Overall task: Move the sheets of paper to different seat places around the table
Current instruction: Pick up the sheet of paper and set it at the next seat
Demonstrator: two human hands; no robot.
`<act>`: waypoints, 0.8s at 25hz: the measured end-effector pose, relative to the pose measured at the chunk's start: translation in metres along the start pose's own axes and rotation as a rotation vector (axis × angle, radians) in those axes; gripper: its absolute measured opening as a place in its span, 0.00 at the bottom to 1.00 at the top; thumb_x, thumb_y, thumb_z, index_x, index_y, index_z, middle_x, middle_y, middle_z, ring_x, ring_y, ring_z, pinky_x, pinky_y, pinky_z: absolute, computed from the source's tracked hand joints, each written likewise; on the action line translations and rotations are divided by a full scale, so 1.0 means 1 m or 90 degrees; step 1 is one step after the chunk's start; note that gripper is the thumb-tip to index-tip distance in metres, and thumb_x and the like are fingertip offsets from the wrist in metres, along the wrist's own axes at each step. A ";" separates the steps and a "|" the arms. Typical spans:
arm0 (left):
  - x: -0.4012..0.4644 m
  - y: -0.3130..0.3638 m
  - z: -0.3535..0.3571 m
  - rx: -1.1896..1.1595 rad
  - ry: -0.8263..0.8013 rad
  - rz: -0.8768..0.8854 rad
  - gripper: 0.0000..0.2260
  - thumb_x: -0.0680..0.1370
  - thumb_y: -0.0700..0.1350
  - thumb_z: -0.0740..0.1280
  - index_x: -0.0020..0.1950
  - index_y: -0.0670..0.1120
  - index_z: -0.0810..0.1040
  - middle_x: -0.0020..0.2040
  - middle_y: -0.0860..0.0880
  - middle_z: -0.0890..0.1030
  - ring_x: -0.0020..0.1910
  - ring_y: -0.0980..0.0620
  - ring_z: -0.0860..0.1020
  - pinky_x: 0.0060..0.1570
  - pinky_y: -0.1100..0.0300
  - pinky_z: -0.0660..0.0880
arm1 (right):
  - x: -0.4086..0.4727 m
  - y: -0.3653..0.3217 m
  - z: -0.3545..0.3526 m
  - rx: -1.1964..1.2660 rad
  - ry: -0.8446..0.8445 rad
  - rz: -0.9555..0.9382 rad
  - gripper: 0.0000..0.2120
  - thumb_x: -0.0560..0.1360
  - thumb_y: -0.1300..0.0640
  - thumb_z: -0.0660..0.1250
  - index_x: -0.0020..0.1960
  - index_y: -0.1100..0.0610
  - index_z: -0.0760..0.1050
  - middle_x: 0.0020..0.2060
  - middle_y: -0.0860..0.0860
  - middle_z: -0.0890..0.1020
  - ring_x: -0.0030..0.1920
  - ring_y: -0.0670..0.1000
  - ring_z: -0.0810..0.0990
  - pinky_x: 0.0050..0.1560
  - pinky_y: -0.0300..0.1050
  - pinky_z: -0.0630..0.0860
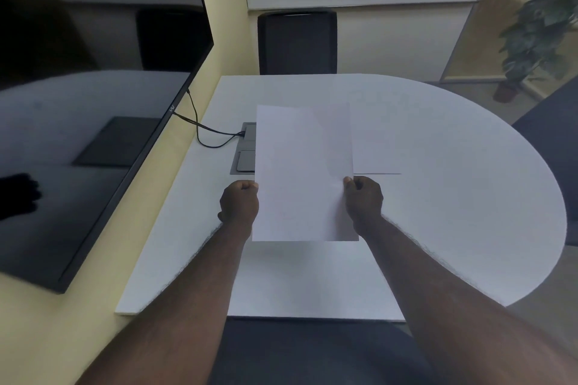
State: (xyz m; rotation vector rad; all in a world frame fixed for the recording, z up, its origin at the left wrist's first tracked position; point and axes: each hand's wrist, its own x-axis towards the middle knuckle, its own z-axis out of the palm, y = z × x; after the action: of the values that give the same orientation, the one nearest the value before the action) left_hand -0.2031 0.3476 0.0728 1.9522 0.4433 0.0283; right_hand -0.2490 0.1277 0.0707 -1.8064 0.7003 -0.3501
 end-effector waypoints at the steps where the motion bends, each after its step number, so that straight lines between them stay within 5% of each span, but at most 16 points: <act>1: 0.007 -0.005 0.001 0.006 -0.007 -0.001 0.05 0.76 0.46 0.65 0.40 0.52 0.78 0.44 0.51 0.81 0.52 0.43 0.78 0.61 0.42 0.73 | 0.002 0.004 0.007 -0.001 0.002 0.008 0.15 0.76 0.57 0.61 0.33 0.56 0.60 0.31 0.51 0.61 0.35 0.53 0.59 0.37 0.45 0.57; 13: 0.050 -0.099 0.031 0.093 -0.072 -0.078 0.05 0.76 0.48 0.65 0.42 0.53 0.79 0.49 0.50 0.83 0.53 0.44 0.78 0.61 0.44 0.73 | 0.016 0.092 0.067 -0.101 -0.004 0.105 0.14 0.77 0.55 0.62 0.36 0.61 0.72 0.33 0.54 0.72 0.36 0.55 0.69 0.40 0.47 0.67; 20: 0.067 -0.144 0.047 0.171 -0.099 -0.121 0.04 0.76 0.48 0.66 0.42 0.53 0.79 0.49 0.49 0.83 0.52 0.45 0.78 0.61 0.46 0.73 | 0.020 0.138 0.093 -0.164 -0.021 0.154 0.15 0.77 0.56 0.61 0.33 0.57 0.66 0.31 0.54 0.68 0.34 0.54 0.65 0.37 0.47 0.63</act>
State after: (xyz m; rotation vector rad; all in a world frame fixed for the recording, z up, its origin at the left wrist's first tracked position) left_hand -0.1724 0.3774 -0.0870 2.1472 0.5494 -0.3169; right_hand -0.2212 0.1567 -0.0922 -1.9366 0.9653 -0.0699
